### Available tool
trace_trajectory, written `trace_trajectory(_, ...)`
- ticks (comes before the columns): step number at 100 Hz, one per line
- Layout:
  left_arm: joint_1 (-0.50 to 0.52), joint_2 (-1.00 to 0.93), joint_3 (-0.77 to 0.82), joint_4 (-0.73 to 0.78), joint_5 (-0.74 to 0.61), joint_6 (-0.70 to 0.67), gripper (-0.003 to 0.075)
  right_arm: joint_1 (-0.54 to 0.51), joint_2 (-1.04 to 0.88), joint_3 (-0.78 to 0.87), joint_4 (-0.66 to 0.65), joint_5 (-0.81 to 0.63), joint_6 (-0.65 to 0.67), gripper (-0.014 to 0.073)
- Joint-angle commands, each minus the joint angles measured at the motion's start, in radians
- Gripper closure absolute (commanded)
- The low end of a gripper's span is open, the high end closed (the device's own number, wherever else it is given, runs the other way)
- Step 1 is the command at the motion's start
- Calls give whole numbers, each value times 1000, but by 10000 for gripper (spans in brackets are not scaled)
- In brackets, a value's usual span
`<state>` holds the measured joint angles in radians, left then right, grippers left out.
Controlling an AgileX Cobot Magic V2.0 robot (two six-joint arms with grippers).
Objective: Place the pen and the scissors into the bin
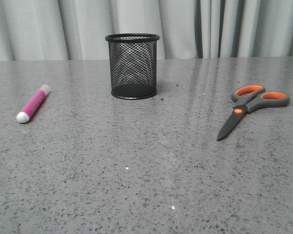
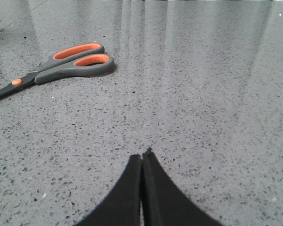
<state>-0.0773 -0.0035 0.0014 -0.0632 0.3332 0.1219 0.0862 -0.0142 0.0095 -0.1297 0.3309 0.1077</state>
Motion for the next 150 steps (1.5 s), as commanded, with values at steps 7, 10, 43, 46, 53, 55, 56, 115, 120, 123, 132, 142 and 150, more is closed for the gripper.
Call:
trace_trajectory(7,-2,-32,44,-5,-52,-9,739,-5,-15,15,-2,-38,-3,662)
trace_trajectory(10,-2,-32,44,-5,-52,-9,739,-5,-15,15,-2,-38,-3,662)
trace_trajectory(43,-2,-32,44,-5,-52,-9,739,-5,-15,15,-2,-38,-3,662)
trace_trajectory(46,-2,-32,44,-5,-52,-9,739,-5,-15,15,-2,-38,-3,662)
trace_trajectory(53,-2,-32,44,-5,-52,-9,739,-5,-15,15,-2,-43,-3,662)
trace_trajectory(55,-2,-32,44,-5,-52,-9,739,-5,-15,15,-2,-48,-3,662)
trace_trajectory(56,-2,-32,44,-5,-52,-9,739,-5,-15,15,-2,-49,-3,662)
trace_trajectory(115,-2,-32,44,-335,-402,-77,739,-5,-15,15,336,-565,69,662)
trace_trajectory(120,-2,-32,43,-454,-439,-79,739,-5,-15,15,386,-534,69,662)
trace_trajectory(123,-2,-32,42,-528,-459,-79,739,-5,-15,15,411,-530,69,662)
trace_trajectory(132,-2,-32,40,-780,-461,-79,739,-5,-15,13,438,-572,72,662)
trace_trajectory(142,-2,-32,19,-817,-424,-77,720,-5,-13,-25,454,-522,72,662)
trace_trajectory(150,-2,-28,-42,-749,-333,-61,619,-5,9,-96,436,-422,70,644)
